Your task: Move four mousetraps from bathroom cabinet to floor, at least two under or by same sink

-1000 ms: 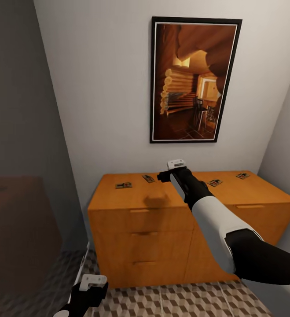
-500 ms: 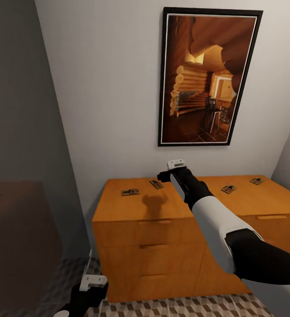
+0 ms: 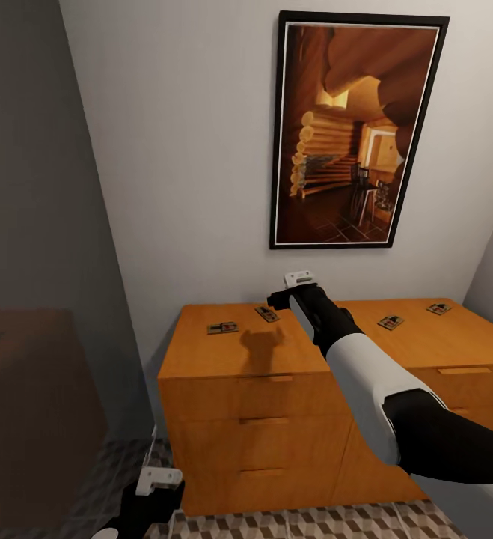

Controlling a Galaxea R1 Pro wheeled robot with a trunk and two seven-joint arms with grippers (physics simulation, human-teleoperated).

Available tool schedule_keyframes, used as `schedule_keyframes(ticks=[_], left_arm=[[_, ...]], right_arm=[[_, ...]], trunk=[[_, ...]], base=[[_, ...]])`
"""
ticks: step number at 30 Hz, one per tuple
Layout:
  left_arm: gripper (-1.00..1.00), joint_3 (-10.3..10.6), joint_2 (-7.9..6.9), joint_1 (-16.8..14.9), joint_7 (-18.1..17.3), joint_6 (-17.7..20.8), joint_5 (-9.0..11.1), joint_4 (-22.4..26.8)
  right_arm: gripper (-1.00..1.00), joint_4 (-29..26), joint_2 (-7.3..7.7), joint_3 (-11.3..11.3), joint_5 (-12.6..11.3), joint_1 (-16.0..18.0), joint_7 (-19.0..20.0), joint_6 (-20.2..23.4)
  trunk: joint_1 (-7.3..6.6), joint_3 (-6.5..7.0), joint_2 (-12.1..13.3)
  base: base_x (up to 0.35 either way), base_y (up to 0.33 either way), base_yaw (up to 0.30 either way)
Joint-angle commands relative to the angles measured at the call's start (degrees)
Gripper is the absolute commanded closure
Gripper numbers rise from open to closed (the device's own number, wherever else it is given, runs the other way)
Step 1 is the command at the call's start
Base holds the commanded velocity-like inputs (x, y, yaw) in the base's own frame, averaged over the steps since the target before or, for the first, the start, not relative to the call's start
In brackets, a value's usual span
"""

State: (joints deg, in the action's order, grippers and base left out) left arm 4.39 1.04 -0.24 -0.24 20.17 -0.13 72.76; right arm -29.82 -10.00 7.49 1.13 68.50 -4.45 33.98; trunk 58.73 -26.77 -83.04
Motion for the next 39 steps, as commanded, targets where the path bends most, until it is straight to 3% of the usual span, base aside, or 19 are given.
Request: schedule_keyframes(ticks=[1, 9, 15, 18, 22, 27, 33, 39], left_arm=[[-1.00, 0.06, 0.01, -0.02, -0.01, 0.33, -0.03, -0.04], [-1.00, 0.23, -0.72, 0.01, 0.17, 0.36, -0.06, -2.67], [-1.00, 0.26, -2.38, 0.05, 0.22, -1.28, -0.09, -10.73], [-1.00, 0.27, -2.73, 0.10, 0.26, -4.66, -0.10, -15.95], [-1.00, 0.22, -3.01, 0.14, 0.43, -15.27, -0.11, -29.40], [-1.00, 0.11, -3.73, 0.15, 0.48, -25.39, -0.06, -41.85], [-1.00, 0.03, -4.85, 0.15, 0.44, -31.86, -0.05, -52.64], [-1.00, 0.04, -5.17, 0.15, 0.42, -33.59, -0.05, -58.24]], right_arm=[[-1.00, -0.06, 0.00, 0.16, 0.10, 0.04, -0.20, 0.31], [-1.00, -0.06, 0.00, 0.16, 0.17, 0.04, -0.21, 0.30], [-1.00, -0.06, 0.00, 0.16, 0.19, 0.05, -0.11, 0.24], [-1.00, -0.06, 0.00, 0.16, 0.17, 0.02, -0.05, 0.23], [-1.00, -0.06, 0.00, 0.16, 0.13, 0.01, 0.03, 0.21], [-1.00, -0.04, 0.00, 0.16, 0.15, 0.00, 0.06, 0.16], [-1.00, 0.22, 0.00, 0.16, 0.18, 0.04, 0.02, 0.08], [-1.00, 0.59, 0.00, 0.16, 0.19, 0.03, 0.05, -0.02]], trunk=[[0.00, -0.07, -0.04], [0.00, -0.07, -0.04], [0.00, -0.07, -0.04], [0.00, -0.07, -0.04], [0.00, -0.07, -0.04], [0.00, -0.07, -0.04], [0.00, -0.07, -0.04], [0.00, -0.07, -0.04]], base=[[0.000, 0.000, 0.000], [0.000, 0.000, 0.000], [0.000, 0.000, 0.000], [0.000, 0.000, 0.000], [0.000, 0.000, 0.000], [0.000, 0.000, 0.000], [0.000, 0.000, 0.000], [0.000, 0.000, 0.000]])
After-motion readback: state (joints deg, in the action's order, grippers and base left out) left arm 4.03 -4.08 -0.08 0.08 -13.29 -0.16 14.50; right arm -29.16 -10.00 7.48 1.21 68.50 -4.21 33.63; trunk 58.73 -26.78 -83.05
